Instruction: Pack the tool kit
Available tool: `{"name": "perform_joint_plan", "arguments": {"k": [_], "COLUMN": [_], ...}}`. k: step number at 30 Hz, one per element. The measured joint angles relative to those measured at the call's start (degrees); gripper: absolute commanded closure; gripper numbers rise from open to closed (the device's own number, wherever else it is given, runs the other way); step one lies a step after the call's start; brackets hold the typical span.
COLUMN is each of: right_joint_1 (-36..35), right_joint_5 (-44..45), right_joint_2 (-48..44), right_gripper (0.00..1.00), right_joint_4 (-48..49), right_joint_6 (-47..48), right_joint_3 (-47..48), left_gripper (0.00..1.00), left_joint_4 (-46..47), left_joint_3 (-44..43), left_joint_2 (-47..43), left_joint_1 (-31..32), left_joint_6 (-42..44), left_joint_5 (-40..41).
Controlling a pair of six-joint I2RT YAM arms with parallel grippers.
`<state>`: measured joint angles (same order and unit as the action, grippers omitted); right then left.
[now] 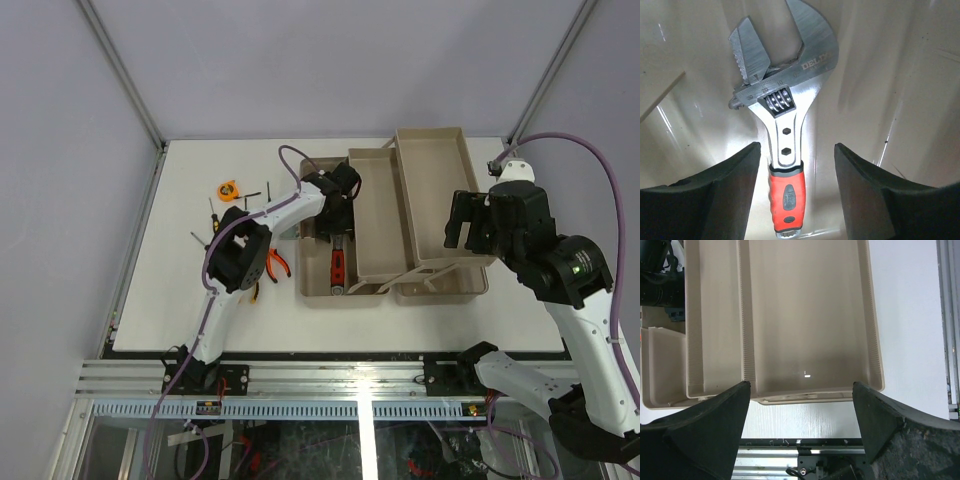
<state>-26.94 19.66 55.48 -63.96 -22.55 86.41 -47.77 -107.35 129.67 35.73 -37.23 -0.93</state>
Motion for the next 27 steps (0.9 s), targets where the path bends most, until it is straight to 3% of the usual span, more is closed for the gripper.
{"name": "perform_joint_plan", "arguments": {"k": [6,10,12,15,20,27], "right_joint_1": [0.00,0.00,0.00,0.00,0.00,0.00], "right_joint_5": [-0.22,-0.28,-0.35,-0.72,-0.92,-0.83], "right_joint_2": [0.31,1.05,1.40,1.77,1.77,-0.22], "right_gripper": [0.10,0.10,0.10,0.10,0.10,0.10], "right_joint_4": [0.42,0.63,0.98,1.68,1.73,1.66], "right_joint_6": [0.02,0.04,0.04,0.04,-0.04,-0.52], "right_joint_3": [0.00,0.00,0.00,0.00,0.00,-0.02], "left_gripper": [0.39,0.61,0.81,0.92,0.94,0.93], "left_joint_4": [-1.70,-4.28,-4.94,-5.09,-2.10,-0.83], "left_joint_3": [0.22,1.27,1.99,2.62,2.43,2.36], "left_joint_2": [-1.18,-3.34,-4.79,-7.21,-12.63,-12.83], "left_joint_1": [0.24,0.24,0.24,0.11,0.15,-0.02], "left_joint_6": [0.24,0.57,0.81,0.59,0.83,1.16], "left_joint_5": [2.16,4.26,4.66,5.09,5.27,5.60]}}
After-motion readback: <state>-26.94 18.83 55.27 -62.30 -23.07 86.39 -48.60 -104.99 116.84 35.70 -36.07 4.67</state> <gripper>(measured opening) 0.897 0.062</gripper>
